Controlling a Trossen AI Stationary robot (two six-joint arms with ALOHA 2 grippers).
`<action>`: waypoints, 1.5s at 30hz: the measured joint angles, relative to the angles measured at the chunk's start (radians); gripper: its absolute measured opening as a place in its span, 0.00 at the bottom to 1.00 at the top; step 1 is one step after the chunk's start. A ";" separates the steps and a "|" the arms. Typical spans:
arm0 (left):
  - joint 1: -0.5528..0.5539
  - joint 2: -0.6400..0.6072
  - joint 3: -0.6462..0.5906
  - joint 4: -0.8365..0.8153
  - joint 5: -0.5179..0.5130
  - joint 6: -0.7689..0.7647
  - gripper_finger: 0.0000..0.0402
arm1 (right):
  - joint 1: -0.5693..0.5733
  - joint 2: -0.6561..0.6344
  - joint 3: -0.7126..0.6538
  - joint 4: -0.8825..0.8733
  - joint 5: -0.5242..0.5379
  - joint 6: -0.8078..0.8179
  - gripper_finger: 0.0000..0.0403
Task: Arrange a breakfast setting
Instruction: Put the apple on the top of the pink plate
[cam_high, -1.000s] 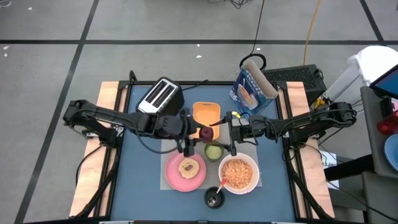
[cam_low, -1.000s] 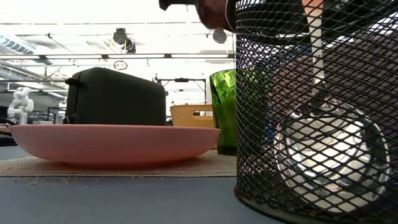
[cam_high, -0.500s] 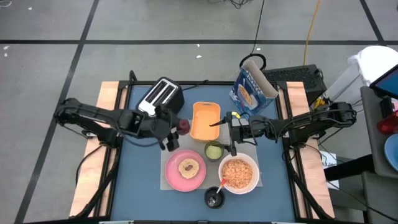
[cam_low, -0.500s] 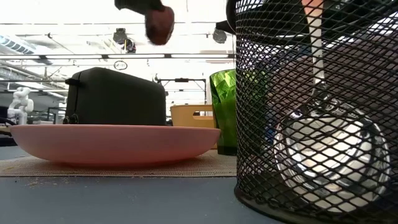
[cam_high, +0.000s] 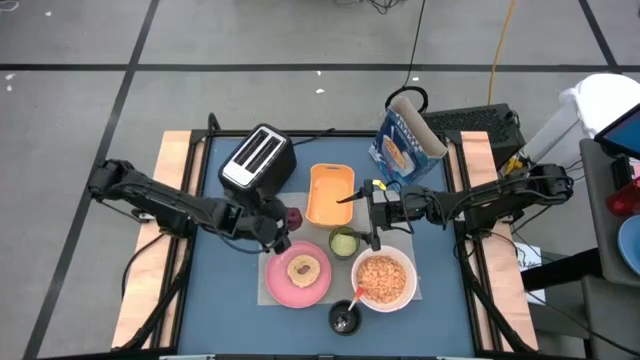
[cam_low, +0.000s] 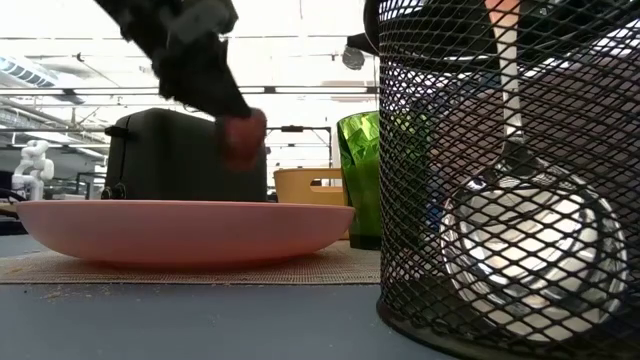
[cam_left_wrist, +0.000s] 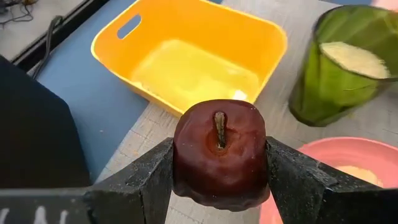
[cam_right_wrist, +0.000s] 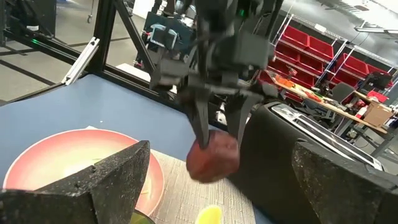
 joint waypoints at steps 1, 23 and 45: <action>0.000 0.000 -0.027 0.033 -0.010 -0.006 0.56 | 0.000 0.000 0.000 0.000 0.000 0.000 0.94; 0.029 -0.001 -0.342 0.442 -0.055 -0.013 0.56 | -0.001 0.000 0.000 0.000 0.000 0.000 0.94; 0.027 0.061 -0.363 0.485 -0.063 0.024 0.56 | -0.001 0.000 0.000 0.000 0.000 0.000 0.94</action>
